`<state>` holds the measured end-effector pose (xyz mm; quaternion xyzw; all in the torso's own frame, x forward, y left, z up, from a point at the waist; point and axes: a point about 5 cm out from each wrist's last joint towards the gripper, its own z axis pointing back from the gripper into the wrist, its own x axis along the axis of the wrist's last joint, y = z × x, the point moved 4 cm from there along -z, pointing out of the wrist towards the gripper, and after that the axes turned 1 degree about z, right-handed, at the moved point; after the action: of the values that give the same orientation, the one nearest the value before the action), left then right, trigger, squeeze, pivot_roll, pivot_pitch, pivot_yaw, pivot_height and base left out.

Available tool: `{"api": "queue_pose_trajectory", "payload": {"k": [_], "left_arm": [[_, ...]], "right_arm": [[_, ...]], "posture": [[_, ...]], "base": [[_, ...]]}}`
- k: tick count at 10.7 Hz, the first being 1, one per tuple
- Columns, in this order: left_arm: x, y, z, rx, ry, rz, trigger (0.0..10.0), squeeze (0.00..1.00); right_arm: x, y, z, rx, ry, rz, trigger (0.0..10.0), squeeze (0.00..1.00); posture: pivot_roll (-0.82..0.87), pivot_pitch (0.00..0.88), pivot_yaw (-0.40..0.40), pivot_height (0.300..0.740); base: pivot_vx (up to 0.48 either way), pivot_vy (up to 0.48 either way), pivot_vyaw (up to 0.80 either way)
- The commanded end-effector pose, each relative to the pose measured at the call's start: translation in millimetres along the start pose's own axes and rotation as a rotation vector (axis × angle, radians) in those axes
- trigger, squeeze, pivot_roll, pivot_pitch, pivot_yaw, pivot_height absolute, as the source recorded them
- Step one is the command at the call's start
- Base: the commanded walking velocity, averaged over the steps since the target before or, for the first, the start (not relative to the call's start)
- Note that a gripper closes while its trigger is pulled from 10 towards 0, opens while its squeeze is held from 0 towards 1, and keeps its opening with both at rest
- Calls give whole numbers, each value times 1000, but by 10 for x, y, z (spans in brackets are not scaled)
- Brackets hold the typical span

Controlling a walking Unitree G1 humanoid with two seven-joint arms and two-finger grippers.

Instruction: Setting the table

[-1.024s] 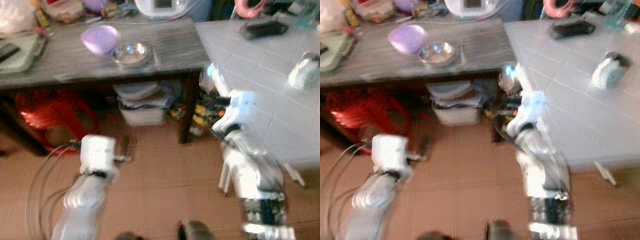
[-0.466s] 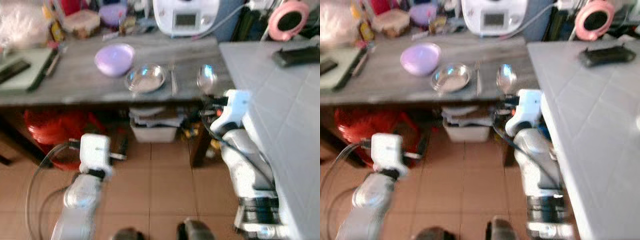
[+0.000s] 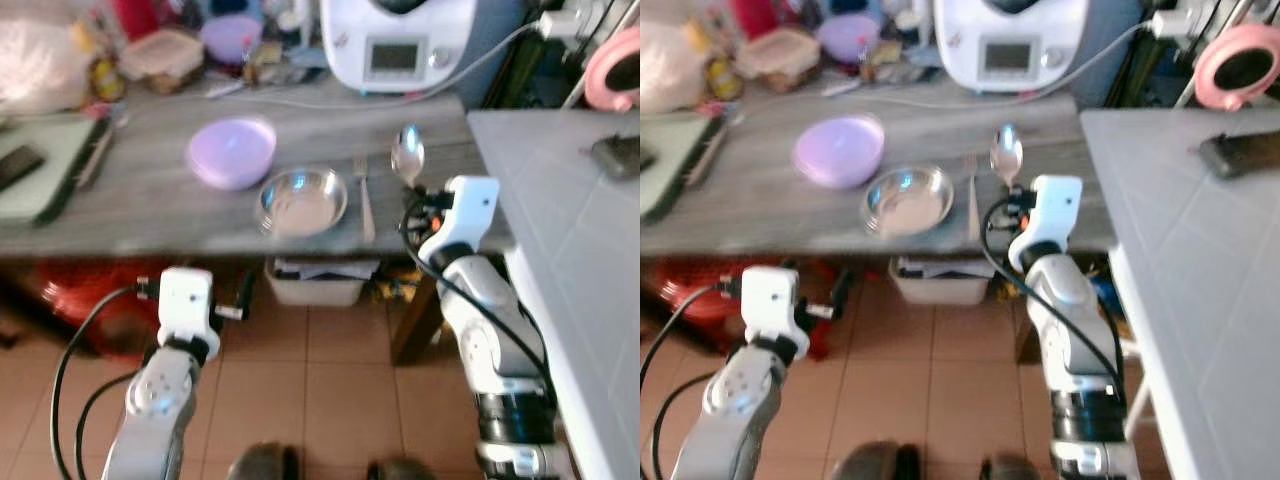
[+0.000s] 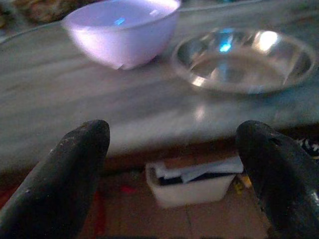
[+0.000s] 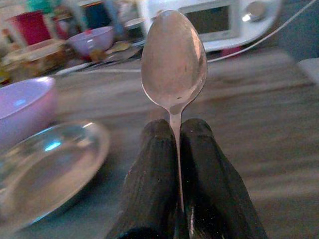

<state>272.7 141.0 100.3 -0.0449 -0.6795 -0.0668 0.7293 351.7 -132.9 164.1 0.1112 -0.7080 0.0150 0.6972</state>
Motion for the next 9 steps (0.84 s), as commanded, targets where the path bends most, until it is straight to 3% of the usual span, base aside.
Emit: {"api": "queue_pose_trajectory", "payload": {"k": [1,3,5,6,9], "left_arm": [[6,-36,5,-7,-1,2,10000,0],[6,-36,5,-7,-1,2,10000,0],[91,171,84,123,-51,-24,10000,0],[111,275,138,181,-63,-39,10000,0],[150,313,160,189,-75,-46,10000,0]], "right_arm": [[42,-54,13,-13,-15,6,10000,0],[42,-54,13,-13,-15,6,10000,0],[16,2,12,17,-23,31,10000,0],[-33,-1,24,4,-16,4,10000,0],[-188,-74,85,-38,28,-11,10000,0]], "posture": [[22,91,41,740],[22,91,41,740],[44,102,49,740],[50,112,54,740],[56,121,54,740]], "base": [[480,0,0],[480,0,0],[0,0,800],[0,0,0],[0,0,0]]}}
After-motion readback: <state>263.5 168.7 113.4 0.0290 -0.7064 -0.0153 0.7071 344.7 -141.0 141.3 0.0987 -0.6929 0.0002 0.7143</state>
